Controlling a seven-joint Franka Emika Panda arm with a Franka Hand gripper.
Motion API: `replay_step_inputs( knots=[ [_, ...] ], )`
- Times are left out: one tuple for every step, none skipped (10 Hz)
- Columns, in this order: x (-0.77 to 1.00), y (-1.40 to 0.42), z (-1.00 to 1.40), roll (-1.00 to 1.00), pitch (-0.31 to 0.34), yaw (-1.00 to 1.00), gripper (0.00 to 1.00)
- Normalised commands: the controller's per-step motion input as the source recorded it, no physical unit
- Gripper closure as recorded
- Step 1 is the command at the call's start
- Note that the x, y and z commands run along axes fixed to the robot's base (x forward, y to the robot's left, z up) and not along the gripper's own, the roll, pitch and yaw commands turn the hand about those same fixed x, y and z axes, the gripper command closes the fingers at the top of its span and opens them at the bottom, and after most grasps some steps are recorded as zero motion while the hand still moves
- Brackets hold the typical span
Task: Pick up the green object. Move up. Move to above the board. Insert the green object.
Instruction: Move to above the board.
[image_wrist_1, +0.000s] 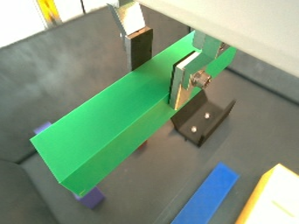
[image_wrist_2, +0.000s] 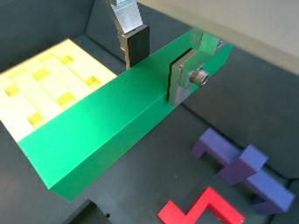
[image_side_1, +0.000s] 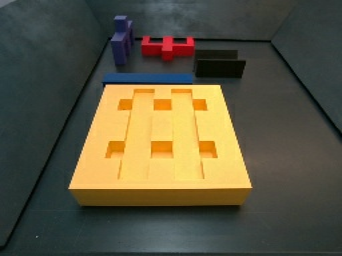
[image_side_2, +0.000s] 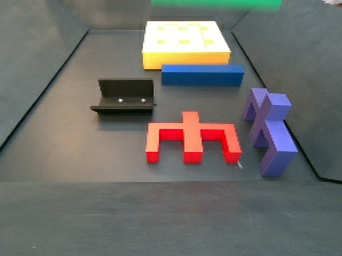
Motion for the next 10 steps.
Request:
replay_step_inputs(
  knots=[
    [0.04,0.00,0.48,0.00,0.065,-0.01,1.00],
    [0.05,0.00,0.29,0.00,0.068,0.00,1.00],
    [0.04,0.00,0.22,0.00,0.071,0.00,1.00],
    [0.21,-1.40,0.24,-0.01,0.048,1.00,1.00],
    [0.21,-1.40,0.21,0.00,0.049,1.00,1.00],
    [0.21,-1.40,0.22,0.00,0.055,1.00,1.00],
    [0.24,-1.40,0.22,-0.01,0.064,1.00,1.00],
    [0.25,-1.40,0.22,-0.01,0.071,1.00,1.00],
    [0.28,-1.40,0.23,0.00,0.082,1.00,1.00],
    [0.31,-1.40,0.24,0.00,0.088,1.00,1.00]
  ],
)
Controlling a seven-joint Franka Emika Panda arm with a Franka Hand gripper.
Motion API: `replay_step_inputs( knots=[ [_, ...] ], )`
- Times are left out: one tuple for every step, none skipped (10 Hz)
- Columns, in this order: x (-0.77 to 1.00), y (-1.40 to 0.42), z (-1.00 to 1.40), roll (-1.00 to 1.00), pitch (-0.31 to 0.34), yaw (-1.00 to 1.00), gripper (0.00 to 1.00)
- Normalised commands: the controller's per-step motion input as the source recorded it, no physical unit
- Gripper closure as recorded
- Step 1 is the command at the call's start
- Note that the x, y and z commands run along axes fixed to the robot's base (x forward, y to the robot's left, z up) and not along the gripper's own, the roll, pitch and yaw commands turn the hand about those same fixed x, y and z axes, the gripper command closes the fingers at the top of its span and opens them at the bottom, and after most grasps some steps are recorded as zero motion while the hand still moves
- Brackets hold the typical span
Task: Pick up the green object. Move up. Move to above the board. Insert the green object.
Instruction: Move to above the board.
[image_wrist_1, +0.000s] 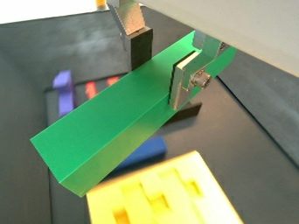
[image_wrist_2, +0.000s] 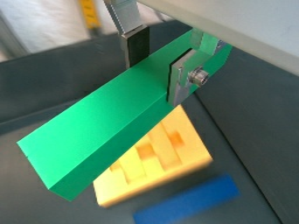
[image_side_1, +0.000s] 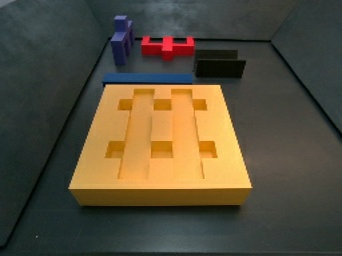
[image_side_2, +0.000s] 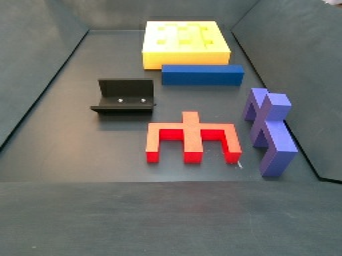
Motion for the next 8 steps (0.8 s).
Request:
replay_step_inputs(
  knots=[
    [0.23,-0.88,0.15,0.00,0.099,1.00,1.00],
    [0.17,-0.53,0.10,0.00,0.102,1.00,1.00],
    [0.09,-0.28,0.06,0.00,0.103,1.00,1.00],
    [0.07,-0.20,0.05,0.00,0.103,1.00,1.00],
    [0.06,-0.12,0.03,0.00,0.111,1.00,1.00],
    [0.06,-0.09,0.03,0.01,0.121,1.00,1.00],
    [0.07,-0.06,0.03,0.01,0.138,1.00,1.00],
    [0.07,-0.05,0.03,0.01,0.147,1.00,1.00]
  ],
)
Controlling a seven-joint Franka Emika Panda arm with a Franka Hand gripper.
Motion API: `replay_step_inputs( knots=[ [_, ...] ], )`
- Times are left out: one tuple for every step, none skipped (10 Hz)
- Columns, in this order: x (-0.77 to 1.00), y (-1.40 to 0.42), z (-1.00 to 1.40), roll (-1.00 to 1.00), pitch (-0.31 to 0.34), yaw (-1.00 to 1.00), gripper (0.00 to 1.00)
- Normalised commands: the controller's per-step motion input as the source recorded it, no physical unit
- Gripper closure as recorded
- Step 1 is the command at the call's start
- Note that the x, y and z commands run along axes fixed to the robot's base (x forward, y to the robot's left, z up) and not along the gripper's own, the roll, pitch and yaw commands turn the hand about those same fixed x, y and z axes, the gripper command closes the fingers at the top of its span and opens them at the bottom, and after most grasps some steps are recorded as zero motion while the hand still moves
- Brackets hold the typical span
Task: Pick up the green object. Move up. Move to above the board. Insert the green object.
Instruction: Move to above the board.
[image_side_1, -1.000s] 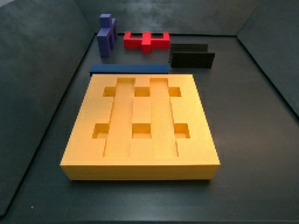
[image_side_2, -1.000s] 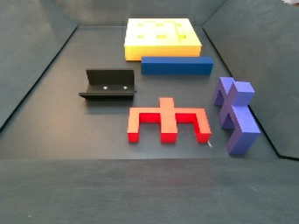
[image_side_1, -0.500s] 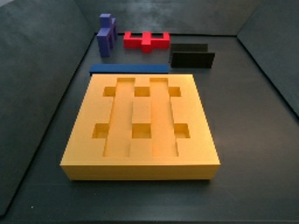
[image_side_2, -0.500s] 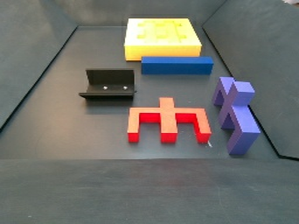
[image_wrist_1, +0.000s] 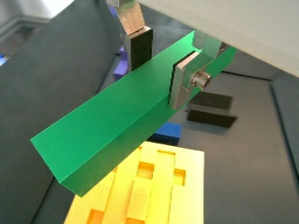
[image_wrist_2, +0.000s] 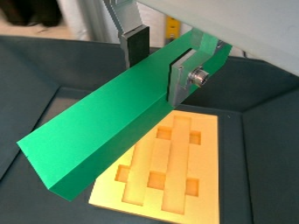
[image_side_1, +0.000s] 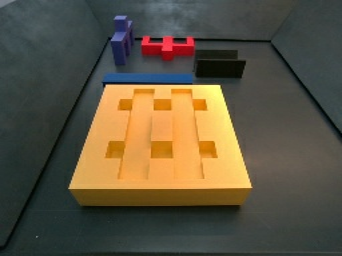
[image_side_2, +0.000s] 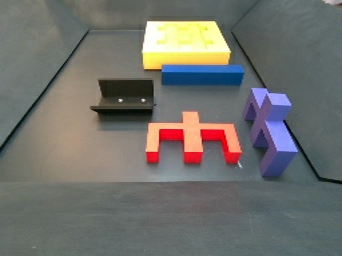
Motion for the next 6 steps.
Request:
replay_step_inputs(
  knots=[
    [0.07,-0.04,0.03,0.01,0.170,1.00,1.00],
    [0.07,-0.04,0.03,0.01,0.203,1.00,1.00],
    [0.07,-0.03,0.03,0.02,0.232,1.00,1.00],
    [0.07,-0.03,0.02,0.02,0.266,1.00,1.00],
    [0.07,-0.03,0.03,0.03,0.274,0.87,1.00],
    [0.06,-0.02,0.03,0.03,0.223,0.54,1.00]
  ],
)
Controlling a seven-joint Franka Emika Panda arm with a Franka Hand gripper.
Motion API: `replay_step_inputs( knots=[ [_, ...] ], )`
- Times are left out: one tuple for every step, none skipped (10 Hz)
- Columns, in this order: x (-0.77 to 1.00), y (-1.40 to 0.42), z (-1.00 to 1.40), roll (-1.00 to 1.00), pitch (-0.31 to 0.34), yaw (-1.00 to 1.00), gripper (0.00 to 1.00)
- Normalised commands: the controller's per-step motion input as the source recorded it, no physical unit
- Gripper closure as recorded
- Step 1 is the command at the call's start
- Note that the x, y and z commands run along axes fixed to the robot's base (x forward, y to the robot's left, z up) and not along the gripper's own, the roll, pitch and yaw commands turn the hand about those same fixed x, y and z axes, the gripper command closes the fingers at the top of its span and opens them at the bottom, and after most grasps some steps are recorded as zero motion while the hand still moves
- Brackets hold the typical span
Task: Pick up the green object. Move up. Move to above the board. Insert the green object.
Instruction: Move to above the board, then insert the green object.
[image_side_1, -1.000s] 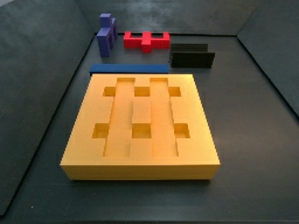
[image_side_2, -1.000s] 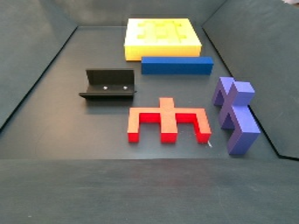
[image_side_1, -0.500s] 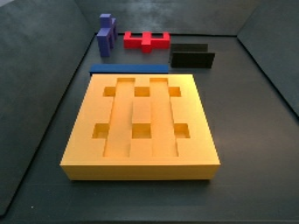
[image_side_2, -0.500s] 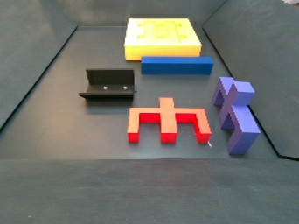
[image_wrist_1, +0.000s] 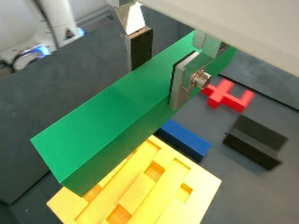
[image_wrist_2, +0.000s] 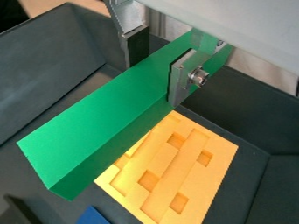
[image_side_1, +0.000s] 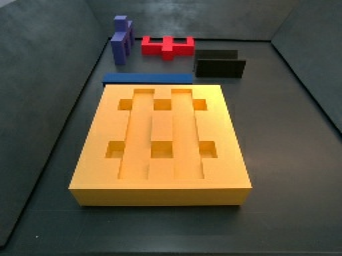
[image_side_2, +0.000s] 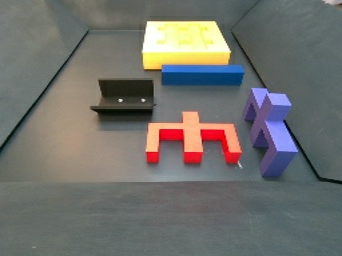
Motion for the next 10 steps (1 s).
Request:
replay_step_inputs(
  knots=[
    [0.06,-0.02,0.03,0.03,0.182,0.32,1.00],
    [0.00,0.00,0.00,0.00,-0.004,0.00,1.00],
    [-0.23,0.00,-0.20,-0.12,-0.201,-0.06,1.00],
    [-0.55,-0.26,-0.60,-0.20,-0.100,0.01,1.00],
    [-0.58,-0.23,-0.67,-0.22,-0.027,0.14,1.00],
    [-0.53,-0.23,-0.73,-0.18,-0.011,0.20,1.00],
    [-0.42,-0.23,-0.73,-0.16,-0.003,0.29,1.00],
    [-0.37,-0.13,-0.80,-0.08,-0.074,0.27,1.00],
    [-0.34,0.00,-0.79,-0.03,-0.123,0.17,1.00],
    [-0.34,0.00,-0.84,0.00,-0.144,0.10,1.00]
  ],
)
